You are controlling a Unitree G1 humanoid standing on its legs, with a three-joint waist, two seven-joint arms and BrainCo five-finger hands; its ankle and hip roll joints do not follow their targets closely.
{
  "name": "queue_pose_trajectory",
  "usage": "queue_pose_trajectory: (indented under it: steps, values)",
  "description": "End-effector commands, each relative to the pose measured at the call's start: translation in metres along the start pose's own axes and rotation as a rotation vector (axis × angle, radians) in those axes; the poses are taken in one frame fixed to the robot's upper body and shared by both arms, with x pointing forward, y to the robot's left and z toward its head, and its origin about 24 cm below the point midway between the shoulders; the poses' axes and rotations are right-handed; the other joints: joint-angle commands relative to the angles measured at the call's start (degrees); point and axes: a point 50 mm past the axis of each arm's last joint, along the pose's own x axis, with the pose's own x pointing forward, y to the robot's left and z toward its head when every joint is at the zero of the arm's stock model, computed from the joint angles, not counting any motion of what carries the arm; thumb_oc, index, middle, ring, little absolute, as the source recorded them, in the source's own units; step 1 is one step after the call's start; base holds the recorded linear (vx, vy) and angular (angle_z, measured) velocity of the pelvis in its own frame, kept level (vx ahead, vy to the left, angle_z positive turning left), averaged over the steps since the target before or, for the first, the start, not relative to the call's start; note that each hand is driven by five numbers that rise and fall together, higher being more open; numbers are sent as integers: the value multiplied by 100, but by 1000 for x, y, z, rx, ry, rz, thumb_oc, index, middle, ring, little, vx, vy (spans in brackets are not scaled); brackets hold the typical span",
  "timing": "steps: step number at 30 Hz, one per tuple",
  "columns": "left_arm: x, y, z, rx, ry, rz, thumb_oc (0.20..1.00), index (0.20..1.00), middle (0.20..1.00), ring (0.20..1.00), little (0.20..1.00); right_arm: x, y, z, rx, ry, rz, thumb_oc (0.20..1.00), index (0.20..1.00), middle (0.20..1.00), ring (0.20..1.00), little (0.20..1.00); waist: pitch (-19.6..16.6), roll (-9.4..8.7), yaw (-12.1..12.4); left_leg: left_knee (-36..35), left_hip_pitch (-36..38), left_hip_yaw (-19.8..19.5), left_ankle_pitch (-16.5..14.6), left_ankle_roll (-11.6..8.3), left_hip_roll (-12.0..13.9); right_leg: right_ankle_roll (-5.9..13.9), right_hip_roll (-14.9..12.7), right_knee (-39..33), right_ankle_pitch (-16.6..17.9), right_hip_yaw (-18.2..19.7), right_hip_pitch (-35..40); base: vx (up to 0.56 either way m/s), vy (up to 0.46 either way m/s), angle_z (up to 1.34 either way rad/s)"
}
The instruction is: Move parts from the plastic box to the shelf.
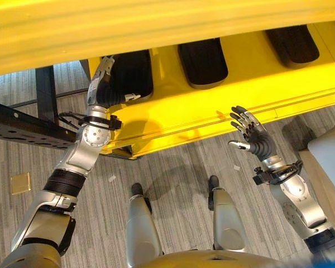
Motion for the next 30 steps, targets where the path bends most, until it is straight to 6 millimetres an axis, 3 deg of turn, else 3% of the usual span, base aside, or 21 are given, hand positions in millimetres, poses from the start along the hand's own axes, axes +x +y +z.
queue_pose_trajectory:
  steps: [1,18,30]
  values:
    - [19,30,3,139,-73,39,1000,1000,1000,1000,1000,3,4,23,-12,-145,23,1000,1000,1000,1000,1000,-408,-24,12,-160,340,0,249,-42,228,81,-150,397,245,329,-53,0,0,0]
    - [42,12,6,128,-32,38,1000,1000,1000,1000,1000,-2,3,22,-13,-132,20,1000,1000,1000,1000,1000,-451,-78,-116,-24,217,-3,184,-48,234,102,-135,499,225,381,-188,1,1,-2]
    - [43,4,2,174,-10,8,1000,1000,1000,1000,1000,-5,3,21,-6,-128,16,1000,1000,1000,1000,1000,-459,-87,-131,28,190,7,163,-42,232,105,-131,533,216,408,-217,0,0,0]
